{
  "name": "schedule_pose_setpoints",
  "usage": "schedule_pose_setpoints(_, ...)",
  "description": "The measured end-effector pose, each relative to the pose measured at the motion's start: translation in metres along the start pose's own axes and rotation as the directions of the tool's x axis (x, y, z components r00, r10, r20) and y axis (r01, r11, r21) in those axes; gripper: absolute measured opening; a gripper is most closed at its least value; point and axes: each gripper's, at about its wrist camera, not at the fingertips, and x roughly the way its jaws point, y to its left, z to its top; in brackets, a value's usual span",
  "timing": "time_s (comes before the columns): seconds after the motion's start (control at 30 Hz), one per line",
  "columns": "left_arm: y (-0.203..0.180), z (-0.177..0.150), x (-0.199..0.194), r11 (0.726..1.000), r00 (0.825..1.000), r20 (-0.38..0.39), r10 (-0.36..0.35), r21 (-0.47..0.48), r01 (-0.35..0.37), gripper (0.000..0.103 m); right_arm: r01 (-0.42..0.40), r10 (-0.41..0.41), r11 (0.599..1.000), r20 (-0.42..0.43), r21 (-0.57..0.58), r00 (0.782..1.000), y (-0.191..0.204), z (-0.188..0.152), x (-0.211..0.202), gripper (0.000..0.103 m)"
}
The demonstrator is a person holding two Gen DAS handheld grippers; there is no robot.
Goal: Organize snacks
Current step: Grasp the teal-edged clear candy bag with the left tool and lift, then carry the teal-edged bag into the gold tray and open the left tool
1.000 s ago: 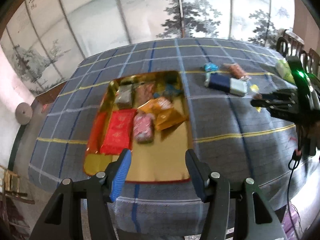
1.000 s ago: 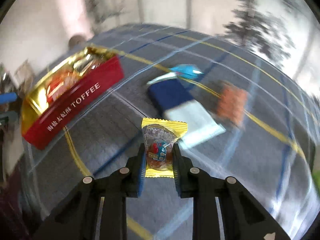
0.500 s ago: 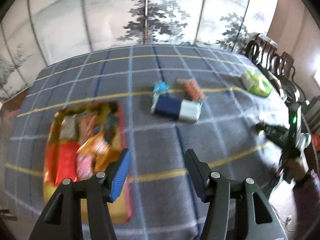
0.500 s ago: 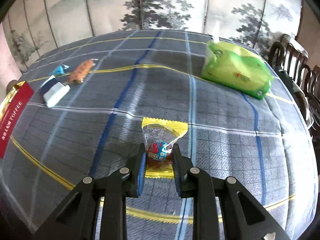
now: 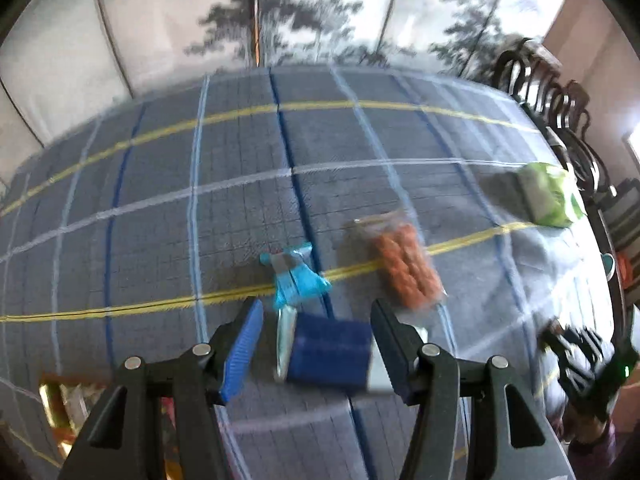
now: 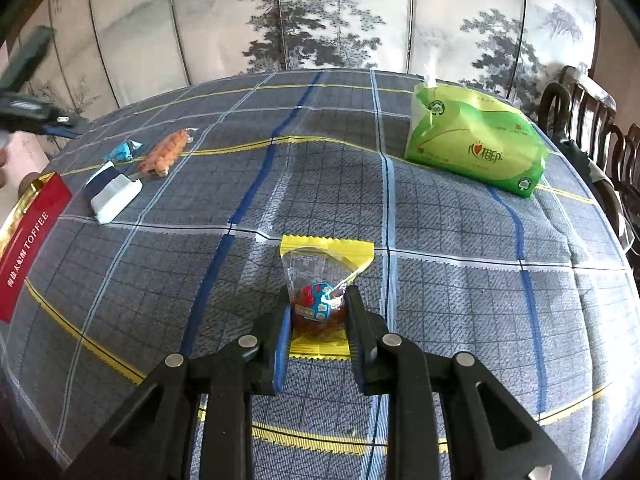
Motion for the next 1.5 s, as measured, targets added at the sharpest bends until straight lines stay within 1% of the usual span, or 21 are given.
schedule_pose_setpoints(0.07, 0.007, 0.010, 0.017, 0.999, 0.999, -0.035, -0.029, -0.038, 0.028, 0.057, -0.007, 0.007, 1.000, 0.000, 0.004, 1.000, -0.001, 0.001, 0.001, 0.023)
schedule_pose_setpoints(0.17, 0.013, 0.019, 0.033, 0.997, 0.996, -0.074, -0.041, -0.075, 0.036, 0.057, -0.007, 0.007, 1.000, 0.000, 0.004, 1.000, -0.001, 0.001, 0.001, 0.023)
schedule_pose_setpoints(0.33, 0.009, 0.030, 0.051, 0.997, 0.994, -0.083, 0.064, -0.033, -0.067, 0.057, -0.012, 0.012, 1.000, 0.000, 0.008, 1.000, -0.002, 0.001, 0.002, 0.023)
schedule_pose_setpoints(0.43, 0.009, 0.030, 0.062, 0.997, 0.992, -0.103, 0.070, -0.025, -0.073, 0.057, -0.012, 0.012, 1.000, 0.000, 0.006, 1.000, -0.001, 0.001, 0.002, 0.023)
schedule_pose_setpoints(0.5, 0.009, 0.029, 0.073, 0.997, 0.988, -0.141, 0.063, -0.032, -0.068, 0.037, -0.013, 0.013, 1.000, 0.000, 0.007, 1.000, -0.001, 0.001, 0.002, 0.023)
schedule_pose_setpoints(0.53, 0.009, 0.028, 0.074, 0.997, 0.989, -0.128, 0.072, -0.028, -0.076, 0.030, -0.012, 0.012, 1.000, 0.000, 0.007, 1.000, -0.001, 0.001, 0.002, 0.023)
schedule_pose_setpoints(0.57, 0.008, 0.027, 0.074, 0.998, 0.991, -0.121, 0.059, -0.022, -0.062, 0.029, -0.012, 0.012, 1.000, 0.000, 0.006, 1.000, -0.001, 0.001, 0.002, 0.023)
schedule_pose_setpoints(0.6, 0.007, 0.025, 0.075, 0.999, 0.992, -0.126, 0.023, -0.023, -0.026, 0.028, -0.011, 0.011, 1.000, 0.000, 0.006, 1.000, -0.001, 0.001, 0.003, 0.023)
schedule_pose_setpoints(0.63, 0.006, 0.023, 0.073, 0.999, 0.993, -0.113, 0.027, -0.024, -0.029, 0.027, -0.009, 0.009, 1.000, 0.000, 0.006, 1.000, -0.001, 0.001, 0.003, 0.023)
schedule_pose_setpoints(0.7, 0.000, 0.015, 0.060, 0.997, 0.996, -0.062, 0.067, -0.019, -0.068, 0.027, -0.007, 0.007, 1.000, 0.000, 0.004, 1.000, -0.001, 0.001, 0.003, 0.023)
schedule_pose_setpoints(0.73, -0.003, 0.010, 0.049, 0.998, 0.998, -0.036, 0.049, -0.028, -0.050, 0.027, -0.005, 0.005, 1.000, 0.000, 0.003, 1.000, 0.000, 0.001, 0.002, 0.023)
schedule_pose_setpoints(0.77, -0.007, 0.003, 0.035, 0.999, 1.000, -0.001, 0.031, -0.039, -0.031, 0.027, -0.005, 0.005, 1.000, 0.000, 0.003, 1.000, 0.000, 0.001, 0.002, 0.023)
schedule_pose_setpoints(0.83, -0.017, -0.015, 0.009, 0.998, 0.997, 0.064, 0.043, -0.047, -0.040, 0.027, -0.003, 0.003, 1.000, 0.000, 0.002, 1.000, 0.000, 0.001, 0.003, 0.023)
schedule_pose_setpoints(0.9, -0.029, -0.041, -0.021, 0.997, 0.990, 0.127, 0.057, -0.057, -0.050, 0.027, 0.005, -0.005, 1.000, -0.001, -0.003, 1.000, 0.001, 0.001, 0.003, 0.023)
schedule_pose_setpoints(0.97, -0.038, -0.068, -0.045, 0.997, 0.984, 0.168, 0.065, -0.062, -0.056, 0.027, 0.010, -0.010, 1.000, -0.001, -0.002, 1.000, 0.001, 0.001, 0.003, 0.023)
schedule_pose_setpoints(1.03, -0.044, -0.093, -0.066, 0.995, 0.979, 0.191, 0.072, -0.078, -0.058, 0.027, 0.015, -0.015, 1.000, -0.001, 0.002, 1.000, 0.001, 0.001, 0.003, 0.023)
schedule_pose_setpoints(1.13, -0.053, -0.129, -0.088, 0.993, 0.971, 0.214, 0.106, -0.083, -0.090, 0.027, 0.018, -0.018, 1.000, -0.002, 0.000, 1.000, 0.001, 0.001, 0.003, 0.023)
schedule_pose_setpoints(1.23, -0.051, -0.162, -0.106, 0.990, 0.969, 0.217, 0.116, -0.101, -0.096, 0.027, 0.034, -0.034, 0.999, -0.003, -0.011, 0.999, 0.003, 0.001, 0.003, 0.023)
schedule_pose_setpoints(1.3, -0.047, -0.184, -0.121, 0.985, 0.962, 0.231, 0.145, -0.122, -0.119, 0.027, 0.038, -0.038, 0.999, -0.003, -0.013, 0.999, 0.003, 0.001, 0.003, 0.023)
schedule_pose_setpoints(1.4, -0.046, -0.207, -0.135, 0.983, 0.958, 0.242, 0.155, -0.135, -0.125, 0.027, 0.048, -0.048, 0.999, -0.004, -0.018, 0.999, 0.006, 0.001, 0.003, 0.023)
schedule_pose_setpoints(1.5, -0.040, -0.229, -0.149, 0.974, 0.940, 0.270, 0.209, -0.145, -0.175, 0.027, 0.058, -0.058, 0.998, -0.004, -0.025, 0.998, 0.008, 0.001, 0.002, 0.023)
